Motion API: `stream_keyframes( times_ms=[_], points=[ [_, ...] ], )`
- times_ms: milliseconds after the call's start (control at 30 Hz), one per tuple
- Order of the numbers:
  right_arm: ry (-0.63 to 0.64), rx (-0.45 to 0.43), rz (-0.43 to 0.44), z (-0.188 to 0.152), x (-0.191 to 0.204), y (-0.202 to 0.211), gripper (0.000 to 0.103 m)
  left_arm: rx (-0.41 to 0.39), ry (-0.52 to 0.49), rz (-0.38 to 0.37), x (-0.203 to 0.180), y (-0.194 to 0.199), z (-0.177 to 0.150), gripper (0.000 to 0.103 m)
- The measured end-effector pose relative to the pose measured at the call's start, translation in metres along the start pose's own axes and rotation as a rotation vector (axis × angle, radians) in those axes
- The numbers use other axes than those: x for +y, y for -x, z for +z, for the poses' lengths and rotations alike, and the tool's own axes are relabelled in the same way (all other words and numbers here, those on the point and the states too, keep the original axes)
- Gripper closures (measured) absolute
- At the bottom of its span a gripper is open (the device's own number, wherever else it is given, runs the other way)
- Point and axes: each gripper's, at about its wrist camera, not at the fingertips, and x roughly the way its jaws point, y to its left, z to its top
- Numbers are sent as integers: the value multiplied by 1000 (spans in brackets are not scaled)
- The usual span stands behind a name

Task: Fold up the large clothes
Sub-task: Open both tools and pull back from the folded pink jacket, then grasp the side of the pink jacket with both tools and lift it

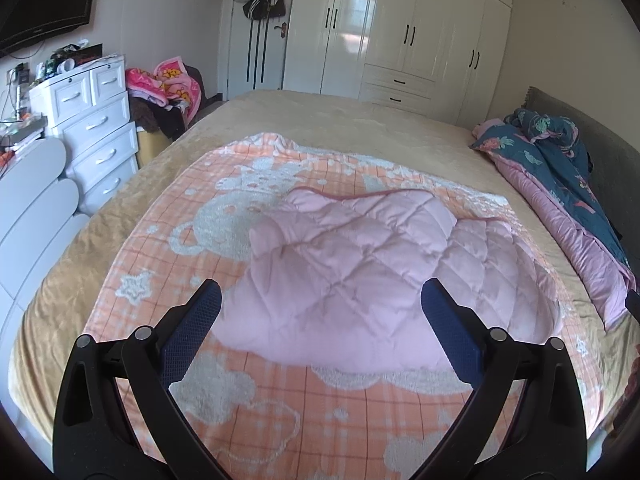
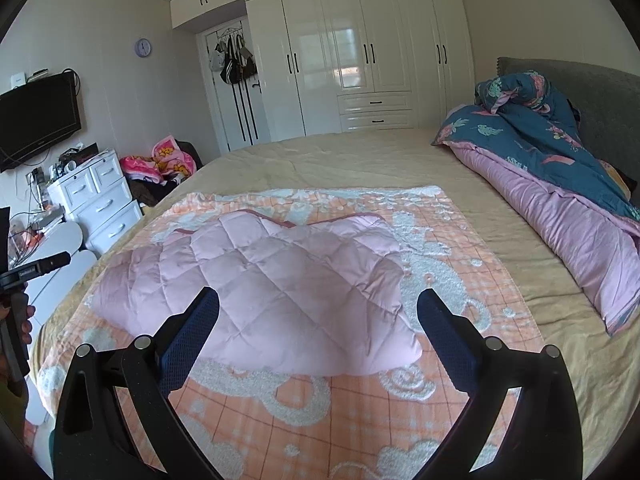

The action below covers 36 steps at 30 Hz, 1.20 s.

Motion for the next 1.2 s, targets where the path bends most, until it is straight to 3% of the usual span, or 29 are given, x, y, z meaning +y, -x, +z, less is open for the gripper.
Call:
stream_keyframes(
  times_ms=[367,700,867,1100,1200],
  points=[
    [-63,46,-11,-32,-2,-3,4,71,34,-15,6,2,-33,9],
    [-204,122,-57,-66,-24,-27,4,157,88,-6,16,-19,-66,9],
    [-290,193,-71,-81,-38,-52,4,229,184,-51,27,-43,-85,9],
    [-407,255,-52,-96,-50,-91,4,290,402,-135,48,-81,-99,9],
    [-442,265,-44,-96,-52,-108,4,305,514,-204,57,-98,-100,9]
  ],
)
